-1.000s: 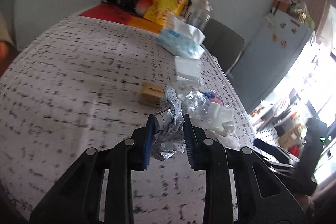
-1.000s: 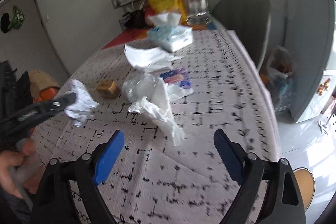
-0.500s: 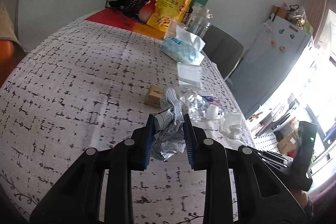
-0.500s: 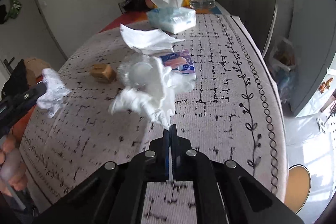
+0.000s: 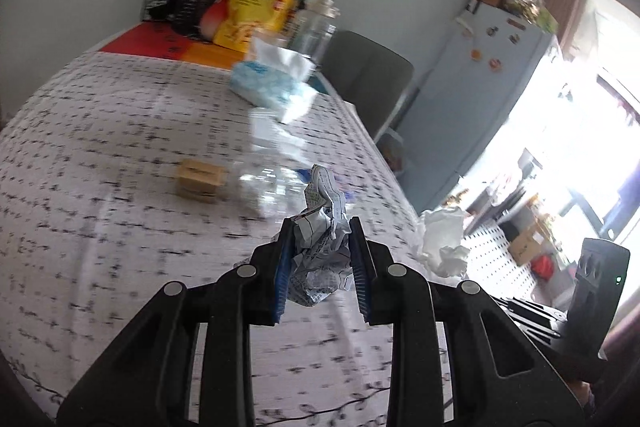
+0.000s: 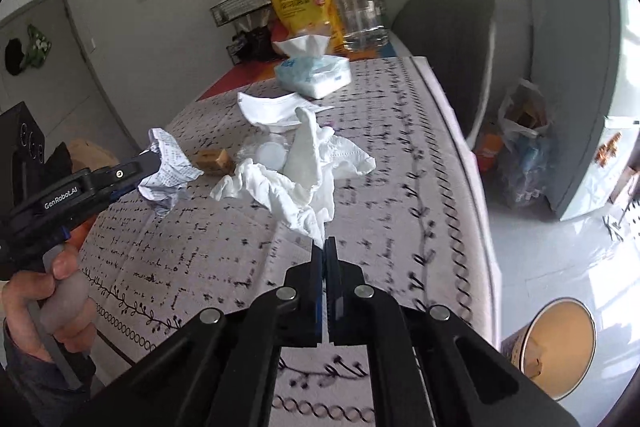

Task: Collect trash
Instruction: 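Carry the foil wrapper and tissue in both grippers over the trash bin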

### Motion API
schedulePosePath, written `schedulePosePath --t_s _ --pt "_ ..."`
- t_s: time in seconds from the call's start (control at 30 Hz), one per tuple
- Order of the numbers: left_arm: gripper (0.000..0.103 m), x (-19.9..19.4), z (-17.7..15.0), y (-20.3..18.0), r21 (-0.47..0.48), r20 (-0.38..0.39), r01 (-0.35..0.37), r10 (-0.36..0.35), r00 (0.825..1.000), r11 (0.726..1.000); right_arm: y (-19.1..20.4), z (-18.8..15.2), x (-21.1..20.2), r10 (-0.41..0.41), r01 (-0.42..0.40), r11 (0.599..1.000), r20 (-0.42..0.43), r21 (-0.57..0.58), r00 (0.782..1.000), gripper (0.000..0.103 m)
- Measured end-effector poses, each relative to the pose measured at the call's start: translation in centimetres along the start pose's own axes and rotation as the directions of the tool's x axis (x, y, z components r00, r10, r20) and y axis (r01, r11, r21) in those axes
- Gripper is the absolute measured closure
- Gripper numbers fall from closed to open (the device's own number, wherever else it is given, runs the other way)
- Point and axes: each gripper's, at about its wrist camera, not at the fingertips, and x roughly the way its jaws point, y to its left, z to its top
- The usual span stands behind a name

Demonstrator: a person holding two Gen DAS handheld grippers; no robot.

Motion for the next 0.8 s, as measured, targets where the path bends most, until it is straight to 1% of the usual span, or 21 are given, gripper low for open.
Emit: schedulePosePath --t_s 0.17,0.4,0.5,0.63,0.8 --pt "0.076 2.1 -0.5 -3.8 0.051 -0.035 0.055 -0.053 0.998 0.997 -2.8 -1.2 -1.5 -0.043 0.043 0.998 0.005 0.051 0.999 0.101" --pt "0.076 4.5 -1.6 -9.0 0.118 -0.080 0.133 -0.124 0.989 0.984 -7.2 -2.4 -3.9 -0.104 0.101 0.988 0.027 0.116 0.994 0.101" --pt "0.076 5.6 -2.0 -11.0 0.149 -0.105 0.155 -0.140 0.985 0.977 -9.5 -2.9 -4.7 -0.145 0.138 0.979 0.036 0.150 0.989 0.101" --pt "0.076 6.9 -2.3 -13.0 0.169 -0.130 0.176 -0.155 0.979 0.970 -12.9 -3.9 -5.6 -0.188 0.175 0.959 0.040 0.223 0.981 0.101" --pt "0.076 8.5 -2.8 -15.5 0.198 -0.154 0.202 -0.173 0.973 0.959 -16.1 -5.3 -6.3 -0.229 0.213 0.937 0.030 0.276 0.973 0.101"
